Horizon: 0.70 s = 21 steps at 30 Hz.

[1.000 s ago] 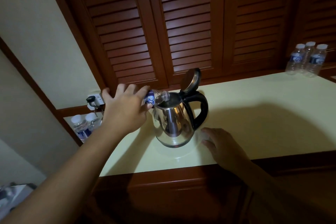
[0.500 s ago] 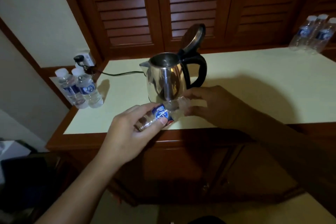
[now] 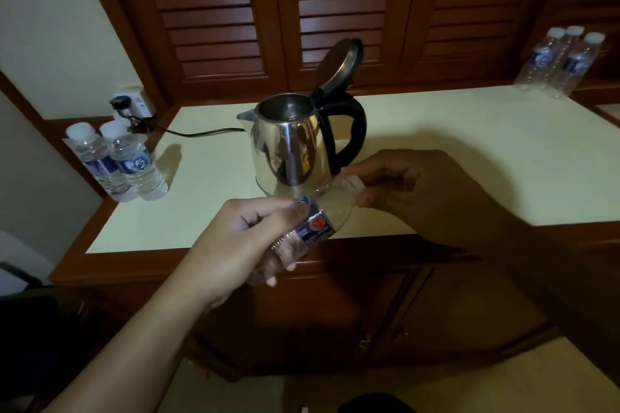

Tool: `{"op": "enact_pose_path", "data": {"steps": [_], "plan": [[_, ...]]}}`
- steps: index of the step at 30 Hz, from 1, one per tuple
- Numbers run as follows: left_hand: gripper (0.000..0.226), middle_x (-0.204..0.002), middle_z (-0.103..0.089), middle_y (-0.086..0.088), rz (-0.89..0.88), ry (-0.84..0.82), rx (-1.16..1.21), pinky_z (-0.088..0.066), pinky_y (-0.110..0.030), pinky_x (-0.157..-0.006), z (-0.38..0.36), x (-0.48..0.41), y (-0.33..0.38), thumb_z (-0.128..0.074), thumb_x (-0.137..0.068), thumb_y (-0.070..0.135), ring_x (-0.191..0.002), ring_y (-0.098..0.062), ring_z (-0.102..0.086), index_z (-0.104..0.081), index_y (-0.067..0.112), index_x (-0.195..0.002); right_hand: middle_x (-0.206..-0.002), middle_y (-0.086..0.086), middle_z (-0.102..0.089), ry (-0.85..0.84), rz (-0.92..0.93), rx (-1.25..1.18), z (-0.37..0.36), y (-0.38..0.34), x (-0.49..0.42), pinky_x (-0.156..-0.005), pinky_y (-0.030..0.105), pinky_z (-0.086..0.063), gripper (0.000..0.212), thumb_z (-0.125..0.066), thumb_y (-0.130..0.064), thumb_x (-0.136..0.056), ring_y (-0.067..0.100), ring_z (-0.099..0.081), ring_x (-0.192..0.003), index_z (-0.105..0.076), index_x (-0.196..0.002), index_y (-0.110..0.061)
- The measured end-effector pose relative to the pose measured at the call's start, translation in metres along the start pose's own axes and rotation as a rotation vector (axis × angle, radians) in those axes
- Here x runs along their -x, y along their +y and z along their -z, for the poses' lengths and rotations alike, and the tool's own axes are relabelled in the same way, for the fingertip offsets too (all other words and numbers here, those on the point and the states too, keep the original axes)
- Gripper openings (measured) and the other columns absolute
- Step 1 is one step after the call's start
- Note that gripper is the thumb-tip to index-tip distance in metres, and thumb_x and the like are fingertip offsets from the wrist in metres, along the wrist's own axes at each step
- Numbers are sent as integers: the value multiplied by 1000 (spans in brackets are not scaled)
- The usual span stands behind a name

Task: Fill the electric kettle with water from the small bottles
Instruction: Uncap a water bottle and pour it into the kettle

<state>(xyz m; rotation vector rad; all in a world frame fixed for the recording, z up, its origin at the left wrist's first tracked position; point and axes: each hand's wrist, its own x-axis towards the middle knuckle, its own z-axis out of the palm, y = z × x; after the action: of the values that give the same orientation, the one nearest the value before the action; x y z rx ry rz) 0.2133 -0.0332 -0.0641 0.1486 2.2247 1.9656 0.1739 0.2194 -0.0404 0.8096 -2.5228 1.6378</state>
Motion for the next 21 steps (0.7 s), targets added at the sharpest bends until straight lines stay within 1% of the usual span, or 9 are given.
{"op": "enact_pose_path", "data": {"steps": [2,6,9,12,14,15,16,18,21], "plan": [[39,-62,-68,-23,37,-70,135,-46,-22,-37,-4,-8,-3,-82,-88,43,-41,-20,-62,-81,4,-92,-106,-10,-77,13,24,-24,5,1,4,-87,13,-52,35,-72,-27,-79,2,-71,-101,-75,-112,-17],[59,-66,-63,-32,170,-240,381,-42,-20,-31,-15,-27,-7,-77,-86,37,-34,-27,-58,-67,-19,-100,-114,-5,-76,49,53,-95,17,10,9,-89,19,-55,31,-70,-17,-84,8,-71,-107,-72,-114,-9],[67,-79,-63,-33,265,-427,482,-44,-22,-31,-23,-44,-7,-89,-76,42,-38,-28,-60,-68,-12,-109,-117,-3,-74,45,54,-127,27,19,12,-90,20,-54,29,-69,-13,-85,11,-70,-111,-70,-113,-5],[60,-83,-69,-28,398,-669,644,-48,-25,-34,-31,-65,-12,-89,-79,42,-41,-25,-64,-70,-5,-112,-114,-9,-75,64,65,-47,42,20,14,-91,16,-52,29,-70,-22,-86,6,-69,-110,-71,-113,-13],[59,-85,-72,-24,494,-815,735,-49,-23,-35,-41,-81,-16,-80,-89,42,-45,-23,-68,-62,-6,-118,-105,-11,-77,108,115,143,54,21,11,-84,11,-50,29,-70,-36,-88,1,-70,-102,-74,-106,-14],[59,-85,-73,-22,523,-875,745,-47,-23,-36,-47,-89,-18,-75,-93,44,-46,-23,-70,-59,-6,-120,-97,-8,-76,127,164,250,60,22,9,-76,13,-50,32,-68,-42,-89,4,-71,-92,-74,-96,-12],[59,-86,-74,-20,539,-935,740,-46,-23,-36,-54,-98,-18,-70,-97,45,-48,-23,-71,-59,-7,-121,-85,-2,-74,141,225,341,65,25,7,-68,22,-51,38,-64,-46,-92,13,-70,-80,-70,-84,-8],[58,-87,-75,-19,558,-1041,712,-50,-24,-37,-71,-114,-16,-64,-100,46,-52,-23,-74,-64,-7,-123,-64,6,-60,179,366,483,75,33,2,-56,37,-44,51,-51,-43,-101,24,-57,-57,-59,-68,-6],[55,-96,-74,-26,667,-1140,860,-60,-34,-48,-105,-139,-7,-59,-105,38,-68,-33,-79,-60,-13,-125,-52,6,-46,285,417,604,101,50,-8,-47,38,-36,52,-38,-29,-105,25,-42,-45,-54,-62,-5]]}}
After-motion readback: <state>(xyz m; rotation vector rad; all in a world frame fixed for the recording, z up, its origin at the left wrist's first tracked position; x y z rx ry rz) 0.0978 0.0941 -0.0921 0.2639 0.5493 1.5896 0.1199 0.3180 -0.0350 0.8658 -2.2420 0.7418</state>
